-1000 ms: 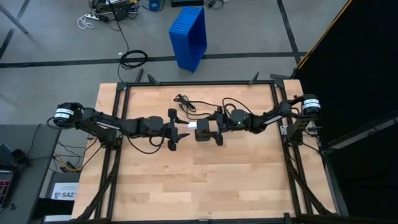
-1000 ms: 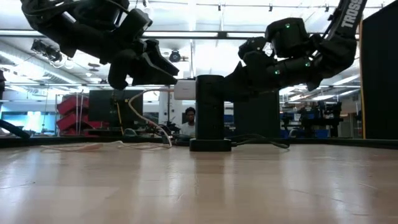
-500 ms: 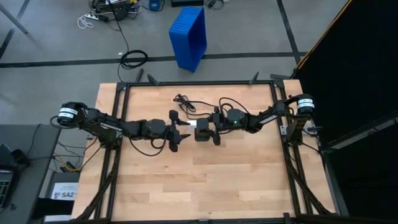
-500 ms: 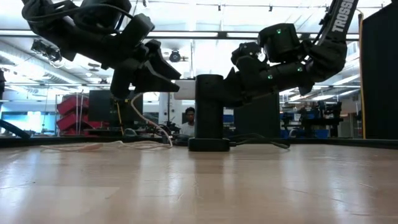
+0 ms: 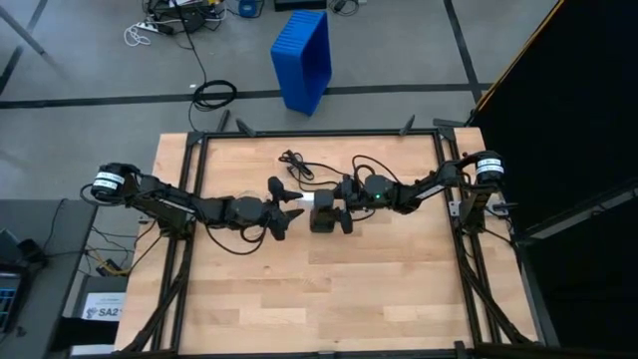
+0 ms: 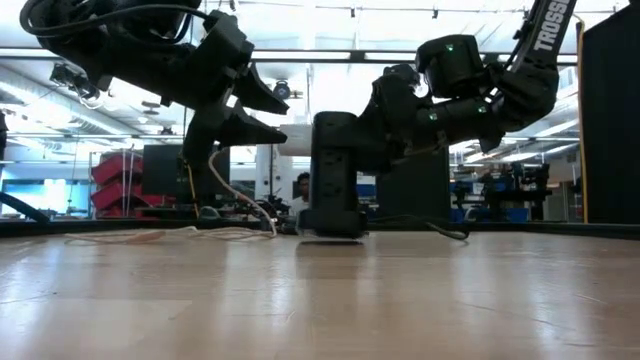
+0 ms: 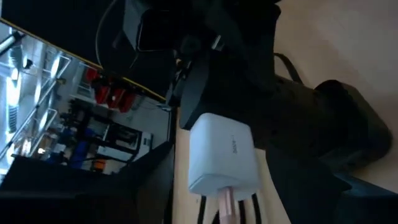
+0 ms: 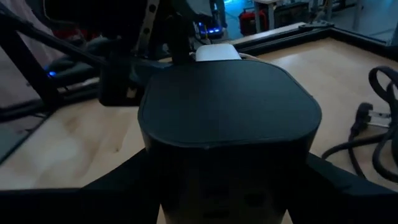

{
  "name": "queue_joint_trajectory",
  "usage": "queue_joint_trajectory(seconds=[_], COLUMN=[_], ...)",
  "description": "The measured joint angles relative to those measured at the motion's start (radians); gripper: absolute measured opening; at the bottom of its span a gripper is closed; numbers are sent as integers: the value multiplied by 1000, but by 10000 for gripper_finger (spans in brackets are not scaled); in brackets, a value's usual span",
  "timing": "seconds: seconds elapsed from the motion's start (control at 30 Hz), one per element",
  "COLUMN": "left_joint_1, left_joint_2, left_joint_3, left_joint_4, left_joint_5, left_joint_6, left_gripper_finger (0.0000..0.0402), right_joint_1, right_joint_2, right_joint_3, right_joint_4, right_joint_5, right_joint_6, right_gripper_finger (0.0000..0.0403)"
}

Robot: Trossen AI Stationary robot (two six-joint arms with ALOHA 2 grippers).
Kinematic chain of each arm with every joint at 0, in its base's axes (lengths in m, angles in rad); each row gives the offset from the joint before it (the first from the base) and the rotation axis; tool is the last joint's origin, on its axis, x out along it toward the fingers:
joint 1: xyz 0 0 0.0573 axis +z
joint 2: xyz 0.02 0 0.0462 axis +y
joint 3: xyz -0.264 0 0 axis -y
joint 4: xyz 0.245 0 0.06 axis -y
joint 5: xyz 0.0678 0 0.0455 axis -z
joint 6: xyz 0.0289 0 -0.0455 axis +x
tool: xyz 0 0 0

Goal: Plug in charger
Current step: Remove the charger adapter from the black outlet

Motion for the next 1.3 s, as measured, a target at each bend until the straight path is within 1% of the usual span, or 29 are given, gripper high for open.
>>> queue_joint_trajectory(seconds=[0.2,0.3,0.37,0.5,0.6,0.77,0.9,1.07,1.3], left_joint_1=[-3,-4,-4,-6,-10,-11,-23,-43,-62], left_joint_2=[17,37,50,77,105,146,147,148,148], left_joint_3=[0,0,0,0,0,-1,-1,1,1], left_joint_4=[18,32,47,106,165,213,216,219,223], left_joint_5=[-10,-37,-55,-56,-56,-69,-109,-192,-217], left_joint_6=[43,47,65,107,147,171,167,167,156], left_gripper_finger=[238,238,237,231,211,157,155,155,155], right_joint_1=[4,6,6,8,13,15,15,12,3], right_joint_2=[-1,-1,-1,-1,-2,-2,-2,-3,-15], right_joint_3=[31,36,36,37,37,37,37,41,33], right_joint_4=[-4,-12,-12,-9,-7,-20,-20,-14,-34], right_joint_5=[-34,-36,-36,-39,-40,-41,-43,-44,-74], right_joint_6=[22,29,47,64,70,87,92,85,80], right_gripper_finger=[226,226,226,226,226,226,226,226,226])
